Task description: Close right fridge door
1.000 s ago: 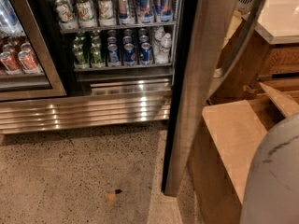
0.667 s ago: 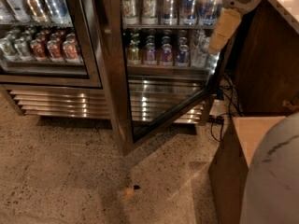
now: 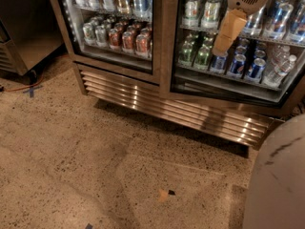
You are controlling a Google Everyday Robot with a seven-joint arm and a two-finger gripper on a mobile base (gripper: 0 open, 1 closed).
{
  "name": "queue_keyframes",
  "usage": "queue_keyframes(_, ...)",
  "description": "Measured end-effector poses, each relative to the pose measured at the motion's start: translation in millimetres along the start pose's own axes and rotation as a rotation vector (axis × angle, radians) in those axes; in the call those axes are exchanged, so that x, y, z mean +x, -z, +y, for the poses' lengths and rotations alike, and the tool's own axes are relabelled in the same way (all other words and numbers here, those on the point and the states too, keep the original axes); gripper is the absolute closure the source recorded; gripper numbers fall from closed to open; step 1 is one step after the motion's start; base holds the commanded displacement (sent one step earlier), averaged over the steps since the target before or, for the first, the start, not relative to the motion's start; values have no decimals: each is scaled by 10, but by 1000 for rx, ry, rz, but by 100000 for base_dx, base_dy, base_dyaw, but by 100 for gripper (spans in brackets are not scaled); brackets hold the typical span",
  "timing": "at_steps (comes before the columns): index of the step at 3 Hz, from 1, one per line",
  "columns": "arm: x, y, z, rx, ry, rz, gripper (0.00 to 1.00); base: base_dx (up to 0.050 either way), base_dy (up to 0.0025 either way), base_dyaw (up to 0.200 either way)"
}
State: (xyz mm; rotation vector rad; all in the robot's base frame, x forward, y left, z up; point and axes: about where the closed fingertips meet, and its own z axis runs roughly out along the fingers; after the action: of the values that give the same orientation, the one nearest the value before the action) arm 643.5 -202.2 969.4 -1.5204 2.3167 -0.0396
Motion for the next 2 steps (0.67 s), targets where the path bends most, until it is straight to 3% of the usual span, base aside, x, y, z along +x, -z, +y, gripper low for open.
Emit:
queue_keyframes(1, 0, -1, -1, 0, 0, 0, 0, 4524, 202, 7857)
queue_keyframes(2, 0, -1, -1, 0, 0, 0, 0, 4395, -211, -9580)
